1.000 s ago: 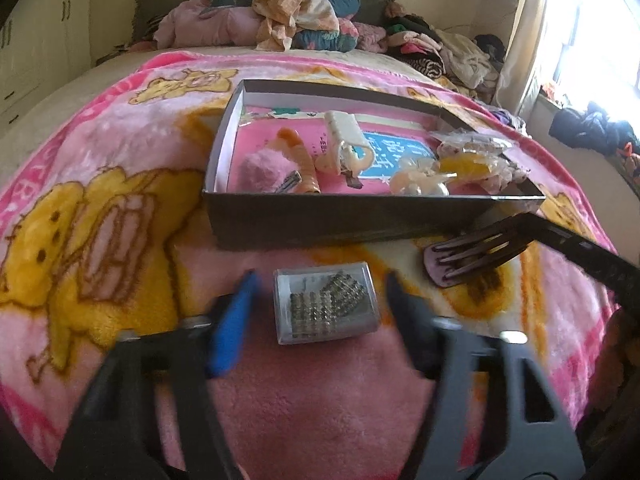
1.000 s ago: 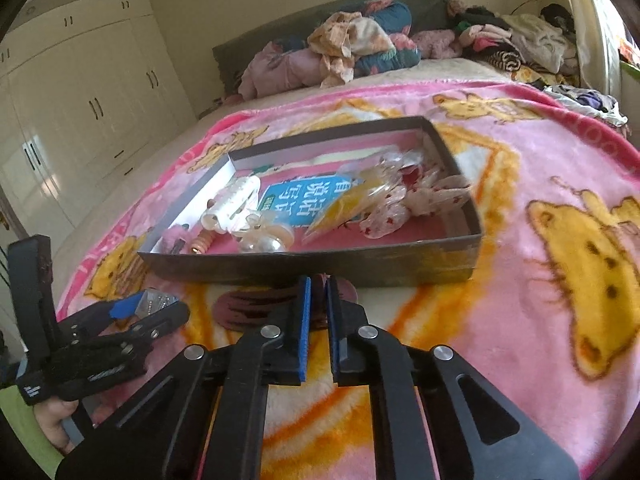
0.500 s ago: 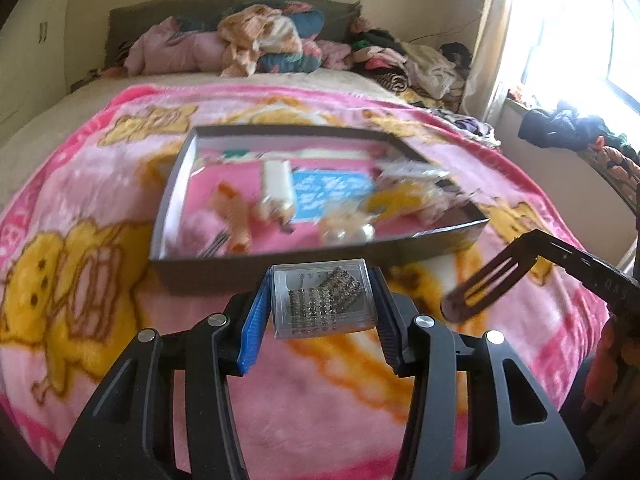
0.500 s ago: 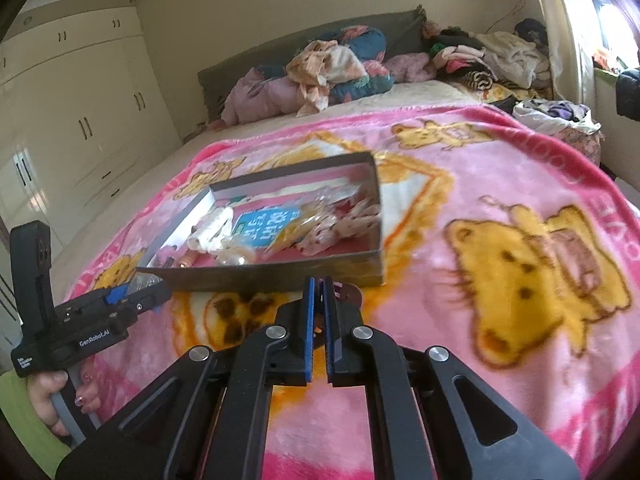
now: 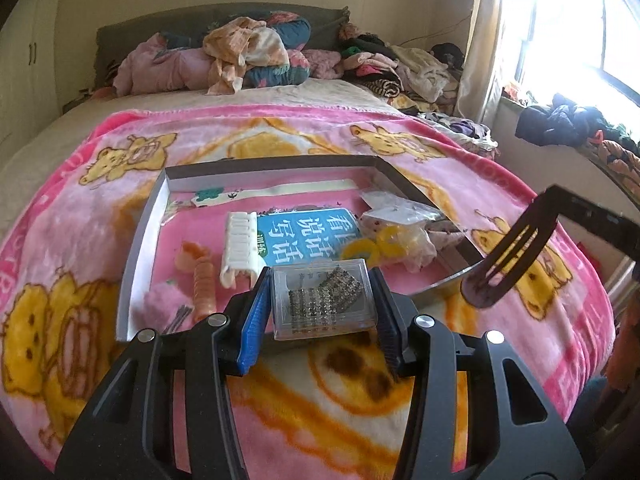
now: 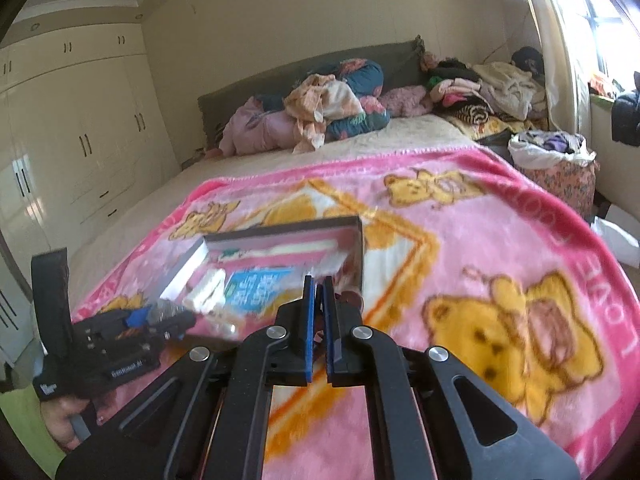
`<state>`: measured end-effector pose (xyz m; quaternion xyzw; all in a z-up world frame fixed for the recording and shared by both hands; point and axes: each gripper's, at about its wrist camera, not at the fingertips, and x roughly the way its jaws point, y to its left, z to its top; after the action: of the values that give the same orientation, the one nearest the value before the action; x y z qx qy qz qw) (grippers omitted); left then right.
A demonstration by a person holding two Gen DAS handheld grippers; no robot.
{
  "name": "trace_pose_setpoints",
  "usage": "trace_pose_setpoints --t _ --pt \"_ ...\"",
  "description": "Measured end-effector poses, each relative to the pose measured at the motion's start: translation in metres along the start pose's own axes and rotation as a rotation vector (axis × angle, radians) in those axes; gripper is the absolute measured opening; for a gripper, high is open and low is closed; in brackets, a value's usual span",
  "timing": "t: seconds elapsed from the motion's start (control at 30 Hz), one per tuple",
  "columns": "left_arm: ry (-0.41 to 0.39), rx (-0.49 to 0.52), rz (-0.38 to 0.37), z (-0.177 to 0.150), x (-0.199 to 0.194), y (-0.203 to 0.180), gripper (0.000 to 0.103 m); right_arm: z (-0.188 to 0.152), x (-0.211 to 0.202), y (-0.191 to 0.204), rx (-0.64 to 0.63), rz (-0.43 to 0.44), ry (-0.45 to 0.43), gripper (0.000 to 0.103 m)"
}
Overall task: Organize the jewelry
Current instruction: 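Carry the pin box and comb clip into the box and open both tools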
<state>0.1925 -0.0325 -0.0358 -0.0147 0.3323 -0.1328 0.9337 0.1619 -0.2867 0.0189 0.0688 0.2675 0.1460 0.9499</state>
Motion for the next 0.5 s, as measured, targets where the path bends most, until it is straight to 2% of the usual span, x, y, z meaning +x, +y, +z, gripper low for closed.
trace_pose_setpoints --t 0.23,0.5 --pt "0.01 -0.006 0.002 0.011 0.018 0.001 0.039 0.016 0.025 -0.002 -0.024 -0.02 -0.002 0.004" --pt "0.025 -0.006 0.011 0.02 0.037 0.002 0.039 0.016 0.049 -0.007 -0.014 -0.02 0.016 0.004"
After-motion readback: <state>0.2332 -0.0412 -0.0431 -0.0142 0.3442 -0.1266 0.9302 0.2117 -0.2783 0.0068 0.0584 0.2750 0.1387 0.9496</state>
